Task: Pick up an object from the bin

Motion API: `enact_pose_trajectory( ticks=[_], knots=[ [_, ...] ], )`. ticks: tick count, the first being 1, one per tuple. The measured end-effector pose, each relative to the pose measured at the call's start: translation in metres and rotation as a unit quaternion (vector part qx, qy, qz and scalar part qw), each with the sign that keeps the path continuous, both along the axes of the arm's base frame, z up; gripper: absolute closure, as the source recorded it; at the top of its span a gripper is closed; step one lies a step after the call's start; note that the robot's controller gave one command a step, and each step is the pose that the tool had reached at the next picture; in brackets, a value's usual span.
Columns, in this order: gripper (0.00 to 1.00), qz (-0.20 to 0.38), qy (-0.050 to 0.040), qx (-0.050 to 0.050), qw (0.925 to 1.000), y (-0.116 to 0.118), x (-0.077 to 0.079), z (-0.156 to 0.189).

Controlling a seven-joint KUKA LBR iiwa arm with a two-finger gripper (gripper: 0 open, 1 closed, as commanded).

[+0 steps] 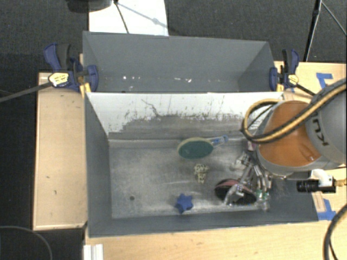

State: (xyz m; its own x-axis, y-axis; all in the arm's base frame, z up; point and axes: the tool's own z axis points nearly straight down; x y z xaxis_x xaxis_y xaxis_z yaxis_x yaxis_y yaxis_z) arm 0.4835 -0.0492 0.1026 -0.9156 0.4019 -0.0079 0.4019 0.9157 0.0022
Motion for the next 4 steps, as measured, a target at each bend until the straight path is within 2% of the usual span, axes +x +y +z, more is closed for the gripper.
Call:
enact_pose_trajectory(
  ticks=[1, 2, 3, 4],
  knots=[
    [0.0, -0.171, 0.0031, 0.003, 0.9852, 0.014, -0.006, -0.03],
    [0.0, -0.168, 0.0032, 0.002, 0.9857, 0.015, -0.006, -0.029],
    [1.0, -0.168, -0.0008, 0.002, 0.9858, 0.014, -0.003, -0.026],
    [1.0, -0.163, 0.0023, 0.001, 0.9866, 0.014, -0.003, -0.011]
  ],
)
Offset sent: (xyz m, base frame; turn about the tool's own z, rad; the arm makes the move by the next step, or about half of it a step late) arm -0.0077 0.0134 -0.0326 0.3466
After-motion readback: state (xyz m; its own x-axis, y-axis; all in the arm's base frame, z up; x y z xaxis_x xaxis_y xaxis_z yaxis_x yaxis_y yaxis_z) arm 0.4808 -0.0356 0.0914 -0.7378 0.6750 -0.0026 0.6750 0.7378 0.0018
